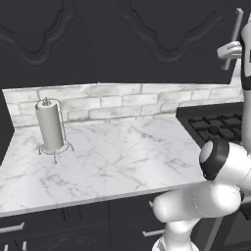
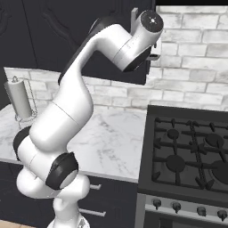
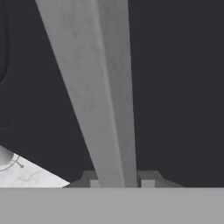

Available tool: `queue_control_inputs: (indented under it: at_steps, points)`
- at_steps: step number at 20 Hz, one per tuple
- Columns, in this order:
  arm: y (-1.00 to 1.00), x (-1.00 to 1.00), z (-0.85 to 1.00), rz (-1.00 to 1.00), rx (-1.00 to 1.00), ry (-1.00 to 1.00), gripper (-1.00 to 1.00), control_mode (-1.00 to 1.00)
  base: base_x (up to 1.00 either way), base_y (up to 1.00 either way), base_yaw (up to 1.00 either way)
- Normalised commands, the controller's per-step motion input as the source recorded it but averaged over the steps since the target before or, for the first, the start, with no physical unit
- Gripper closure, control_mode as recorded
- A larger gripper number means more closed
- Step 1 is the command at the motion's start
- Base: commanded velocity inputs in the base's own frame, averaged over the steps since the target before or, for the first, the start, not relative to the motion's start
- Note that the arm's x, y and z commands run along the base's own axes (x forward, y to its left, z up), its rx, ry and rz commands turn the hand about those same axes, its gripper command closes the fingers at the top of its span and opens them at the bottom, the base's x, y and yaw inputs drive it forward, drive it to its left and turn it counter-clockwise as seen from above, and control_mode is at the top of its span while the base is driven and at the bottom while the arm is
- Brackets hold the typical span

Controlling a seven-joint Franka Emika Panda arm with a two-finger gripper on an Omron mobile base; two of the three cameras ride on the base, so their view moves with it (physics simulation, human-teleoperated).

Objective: Open the cabinet, pick the kettle from the cabinet, and place it in the sink.

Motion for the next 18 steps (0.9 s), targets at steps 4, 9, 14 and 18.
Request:
queue_control_inputs:
  at_steps: [4, 9, 14, 18]
  points:
    - [0.15, -0.47, 0.04, 0.00, -0.01, 0.00, 1.00, -1.00, 0.00, 0.00, 0.00]
    - [0.13, -0.47, 0.05, 0.00, 0.00, 0.00, 1.00, -1.00, 0.00, 0.00, 0.00]
    - [0.15, -0.45, 0.05, 0.00, 0.00, 0.00, 1.00, -1.00, 0.00, 0.00, 0.00]
    - [0.17, -0.47, 0.05, 0.00, -0.01, 0.00, 1.00, -1.00, 0.00, 0.00, 0.00]
